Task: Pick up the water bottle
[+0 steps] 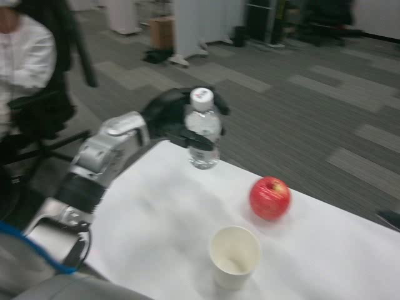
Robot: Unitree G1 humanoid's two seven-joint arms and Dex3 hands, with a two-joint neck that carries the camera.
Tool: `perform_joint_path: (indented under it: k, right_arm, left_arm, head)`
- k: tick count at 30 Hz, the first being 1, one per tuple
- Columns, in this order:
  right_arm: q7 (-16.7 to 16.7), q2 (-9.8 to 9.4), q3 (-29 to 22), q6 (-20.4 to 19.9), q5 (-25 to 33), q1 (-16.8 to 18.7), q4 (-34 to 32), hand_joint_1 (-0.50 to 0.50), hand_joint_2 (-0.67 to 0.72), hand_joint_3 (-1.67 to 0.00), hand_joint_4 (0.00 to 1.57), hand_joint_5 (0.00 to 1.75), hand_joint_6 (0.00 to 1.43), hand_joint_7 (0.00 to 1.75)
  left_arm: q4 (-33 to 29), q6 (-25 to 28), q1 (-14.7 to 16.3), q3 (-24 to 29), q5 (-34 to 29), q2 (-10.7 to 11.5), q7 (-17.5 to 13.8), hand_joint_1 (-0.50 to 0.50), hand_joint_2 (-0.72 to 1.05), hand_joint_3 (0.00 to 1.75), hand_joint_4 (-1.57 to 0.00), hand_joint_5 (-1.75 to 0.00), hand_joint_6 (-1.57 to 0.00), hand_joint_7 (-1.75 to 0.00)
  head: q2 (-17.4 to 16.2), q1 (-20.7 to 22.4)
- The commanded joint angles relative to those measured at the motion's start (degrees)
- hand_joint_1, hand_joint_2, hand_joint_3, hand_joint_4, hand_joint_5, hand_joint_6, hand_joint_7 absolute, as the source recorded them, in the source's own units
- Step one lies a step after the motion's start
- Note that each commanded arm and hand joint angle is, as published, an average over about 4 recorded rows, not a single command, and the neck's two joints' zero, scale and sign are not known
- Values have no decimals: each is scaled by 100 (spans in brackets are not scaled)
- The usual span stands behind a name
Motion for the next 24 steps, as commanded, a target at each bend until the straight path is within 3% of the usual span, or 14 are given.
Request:
perform_joint_path:
  k: [1, 8, 14, 20, 24]
  right_arm:
    - [80, -60, 31, -77, 18, 31, 9, -46, -22, 0, 0, 0, 0, 0]
    - [238, -53, 25, -75, 11, 29, -19, -46, -22, 0, 0, 0, 0, 0]
    - [502, -53, 40, -25, -35, -17, -33, -46, -27, 0, 0, 0, 0, 0]
    - [954, -62, 80, 362, -79, -39, -200, -46, -29, 0, 0, 0, 0, 0]
    - [1046, -59, 87, 459, -79, -39, -251, -46, -29, 0, 0, 0, 0, 0]
  left_arm:
    - [100, -12, -211, -104, 28, -27, 5, -8, 78, 4, -131, -175, -113, -147]
    - [245, -12, -345, -264, 138, -103, -9, -8, 78, 9, -131, -175, -113, -147]
    - [315, -12, -437, -389, 154, -112, -24, -8, 78, 0, -131, -175, -113, -147]
    - [433, -3, -547, -464, 189, -121, -24, -8, 78, 0, -131, -175, -113, -147]
    - [507, -3, -620, -521, 189, -112, -27, -8, 78, 0, -131, -175, -113, -147]
  head:
    - [1, -620]
    - [186, -1635]
    - [409, -2376]
    - [538, -2515]
    - [532, -2498]
